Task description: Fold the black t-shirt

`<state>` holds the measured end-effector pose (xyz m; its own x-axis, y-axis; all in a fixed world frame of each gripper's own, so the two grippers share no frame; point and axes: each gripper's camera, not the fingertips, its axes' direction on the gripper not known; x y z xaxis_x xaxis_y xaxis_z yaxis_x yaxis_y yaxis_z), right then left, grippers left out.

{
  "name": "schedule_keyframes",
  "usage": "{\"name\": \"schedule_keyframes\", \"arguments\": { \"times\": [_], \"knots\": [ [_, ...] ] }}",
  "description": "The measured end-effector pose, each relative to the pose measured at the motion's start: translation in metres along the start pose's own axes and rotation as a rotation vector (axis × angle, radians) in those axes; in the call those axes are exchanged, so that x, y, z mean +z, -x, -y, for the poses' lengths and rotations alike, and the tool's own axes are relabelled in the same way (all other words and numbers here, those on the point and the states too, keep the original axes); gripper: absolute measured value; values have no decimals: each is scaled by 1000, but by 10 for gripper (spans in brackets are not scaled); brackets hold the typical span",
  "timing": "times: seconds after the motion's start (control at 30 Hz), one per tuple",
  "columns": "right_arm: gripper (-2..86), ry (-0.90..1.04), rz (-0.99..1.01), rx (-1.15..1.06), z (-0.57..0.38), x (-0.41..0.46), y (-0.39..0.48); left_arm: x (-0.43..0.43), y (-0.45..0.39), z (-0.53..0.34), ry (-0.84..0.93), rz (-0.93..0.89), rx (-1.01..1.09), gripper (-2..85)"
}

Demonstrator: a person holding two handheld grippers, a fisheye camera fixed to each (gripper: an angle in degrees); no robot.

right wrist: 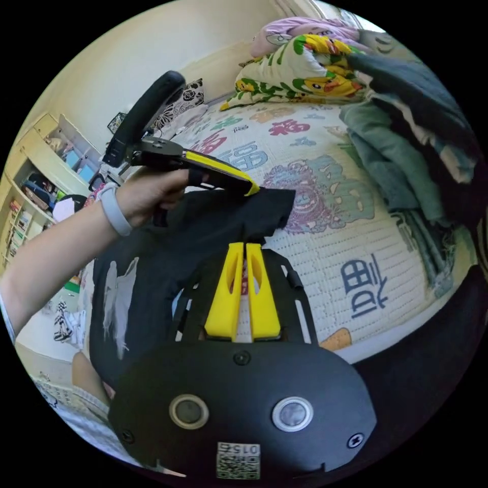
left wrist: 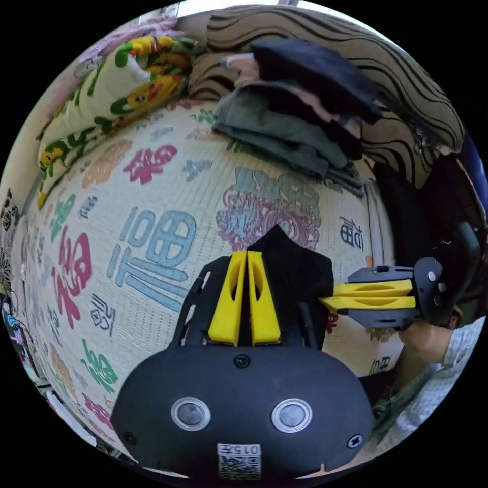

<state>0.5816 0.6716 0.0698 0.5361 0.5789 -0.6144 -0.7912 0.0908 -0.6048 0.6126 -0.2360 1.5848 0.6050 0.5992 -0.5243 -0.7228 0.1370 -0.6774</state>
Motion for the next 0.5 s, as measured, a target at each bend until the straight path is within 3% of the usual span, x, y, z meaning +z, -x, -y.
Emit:
{"name": "schedule_keyframes", "arguments": {
  "times": [0.1,0.23,0.37,0.5],
  "knots": [
    [5,-68,-122,-41,-7,-22,28,-7,-3,-13,-83,31,-6,2],
    [9,-96,-337,84,-22,-35,52,17,-3,-35,2,98,-65,24],
    [68,-37,-232,94,-30,-25,61,9,-9,-67,-71,90,-111,49],
    [85,20,-197,130,-23,-11,61,-7,-19,-104,-143,-35,-99,56]
  ]
}}
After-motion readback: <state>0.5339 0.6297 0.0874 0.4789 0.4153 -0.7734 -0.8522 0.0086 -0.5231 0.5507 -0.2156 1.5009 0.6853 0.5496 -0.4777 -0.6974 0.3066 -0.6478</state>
